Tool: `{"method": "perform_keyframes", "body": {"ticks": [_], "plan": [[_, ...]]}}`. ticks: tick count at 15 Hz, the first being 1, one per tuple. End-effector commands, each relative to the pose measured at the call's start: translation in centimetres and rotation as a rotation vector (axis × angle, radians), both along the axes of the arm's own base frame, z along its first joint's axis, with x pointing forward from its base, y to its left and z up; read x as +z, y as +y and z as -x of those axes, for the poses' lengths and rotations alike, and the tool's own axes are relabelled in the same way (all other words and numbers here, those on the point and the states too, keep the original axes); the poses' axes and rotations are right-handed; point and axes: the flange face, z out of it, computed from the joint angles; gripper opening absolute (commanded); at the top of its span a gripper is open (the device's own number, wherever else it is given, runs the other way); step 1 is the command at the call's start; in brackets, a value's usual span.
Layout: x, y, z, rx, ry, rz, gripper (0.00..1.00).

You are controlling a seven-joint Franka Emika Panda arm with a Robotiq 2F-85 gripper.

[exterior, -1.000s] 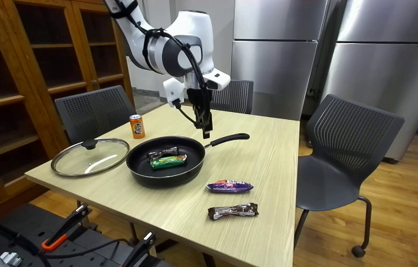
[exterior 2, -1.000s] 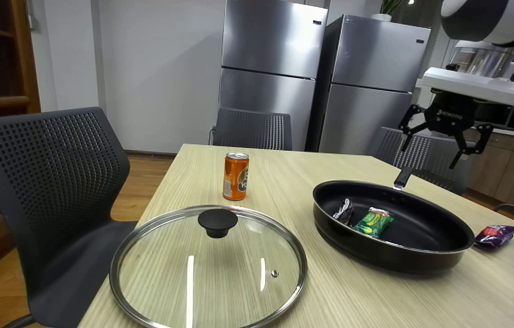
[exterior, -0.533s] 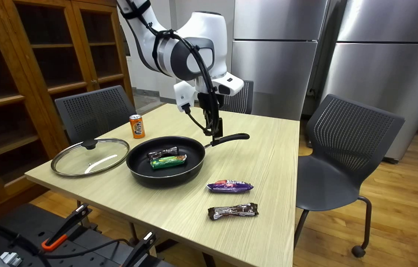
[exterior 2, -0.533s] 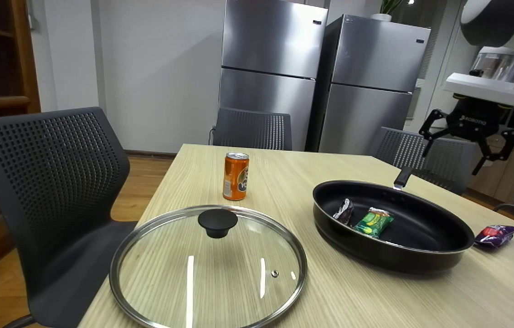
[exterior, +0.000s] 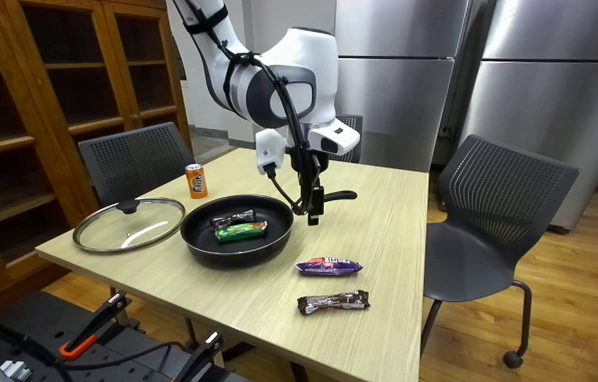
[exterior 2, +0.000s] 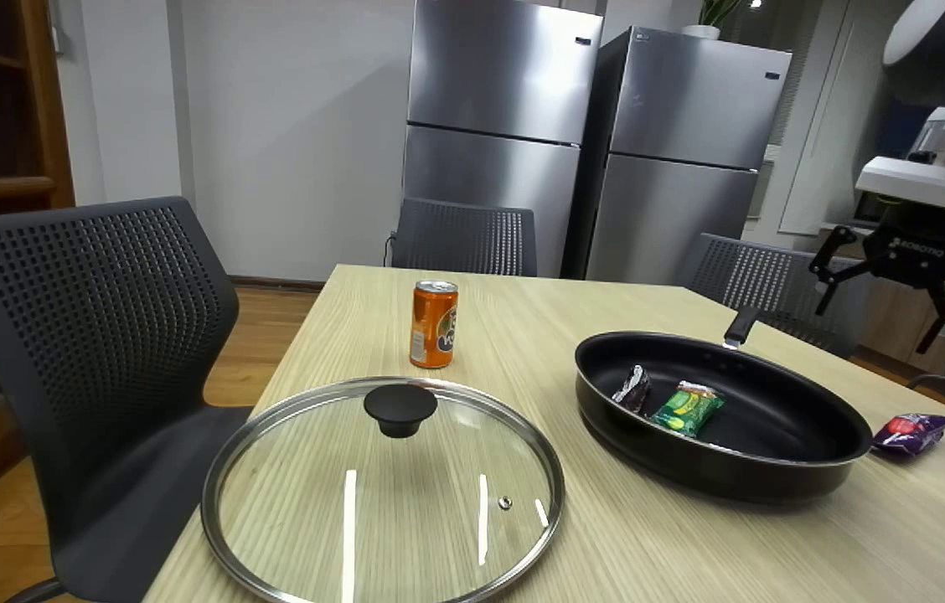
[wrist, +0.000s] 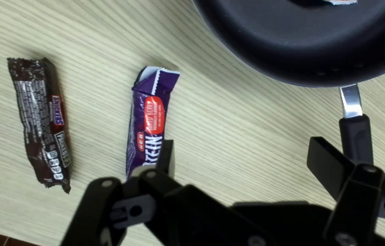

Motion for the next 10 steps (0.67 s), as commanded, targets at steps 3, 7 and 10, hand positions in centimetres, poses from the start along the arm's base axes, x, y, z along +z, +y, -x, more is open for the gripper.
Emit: {"method": "perform_keyframes", "body": {"ticks": [3,7,10], "plan": [[-1.2,-1.5,1.9,-0.017,0.027,-0.030,1.00],[-2.5,-2.3,2.0,-0.032,0.056,-0.032,1.00],[-3.9,-2.7,2.2,-0.036,0.090,-0.033,1.00]]}}
